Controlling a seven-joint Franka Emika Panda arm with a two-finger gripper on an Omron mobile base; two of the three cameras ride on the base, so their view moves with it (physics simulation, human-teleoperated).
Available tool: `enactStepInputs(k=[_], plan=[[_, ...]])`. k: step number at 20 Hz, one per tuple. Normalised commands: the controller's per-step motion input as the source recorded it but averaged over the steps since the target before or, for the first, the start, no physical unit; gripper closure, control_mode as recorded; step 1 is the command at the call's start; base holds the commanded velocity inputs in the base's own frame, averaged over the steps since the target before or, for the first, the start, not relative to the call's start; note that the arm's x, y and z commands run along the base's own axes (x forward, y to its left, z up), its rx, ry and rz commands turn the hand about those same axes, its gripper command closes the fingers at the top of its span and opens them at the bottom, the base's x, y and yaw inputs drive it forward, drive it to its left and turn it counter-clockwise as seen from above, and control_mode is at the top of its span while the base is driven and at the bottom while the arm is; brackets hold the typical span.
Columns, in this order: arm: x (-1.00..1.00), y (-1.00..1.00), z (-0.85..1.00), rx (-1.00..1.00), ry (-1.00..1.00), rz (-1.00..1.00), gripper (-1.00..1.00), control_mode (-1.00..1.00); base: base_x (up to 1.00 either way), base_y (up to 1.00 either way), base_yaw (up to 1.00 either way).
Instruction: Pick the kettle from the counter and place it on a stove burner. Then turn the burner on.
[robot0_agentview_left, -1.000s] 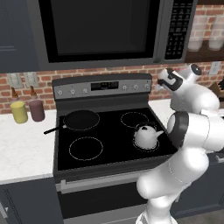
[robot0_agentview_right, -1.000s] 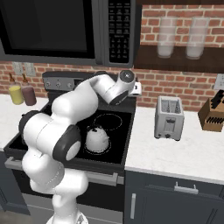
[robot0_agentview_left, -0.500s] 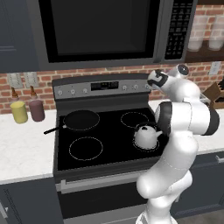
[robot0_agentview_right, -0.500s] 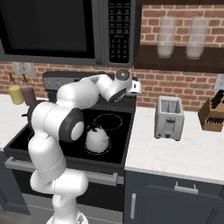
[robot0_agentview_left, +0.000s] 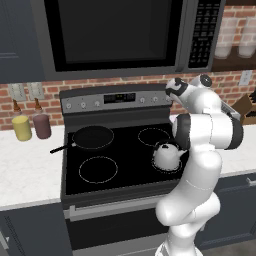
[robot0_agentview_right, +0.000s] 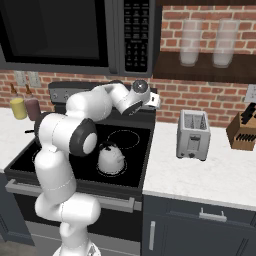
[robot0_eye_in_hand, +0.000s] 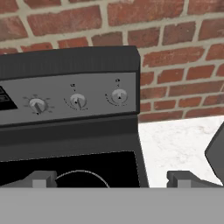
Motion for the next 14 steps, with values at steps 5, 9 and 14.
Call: enactStepInputs(k=[5,9,14], plan=[[0.45,0.02,-0.03,0.01,-0.01,0.00,-1.00,-1.00,0.00,0.00,0.00],[0.38,0.00,-0.28,-0.05,0.00,0.00,-1.00,-1.00,0.00,0.00,0.00],[0.29,0.00,-0.19,-0.02,0.00,0.00,-1.00,-1.00,0.00,0.00,0.00]])
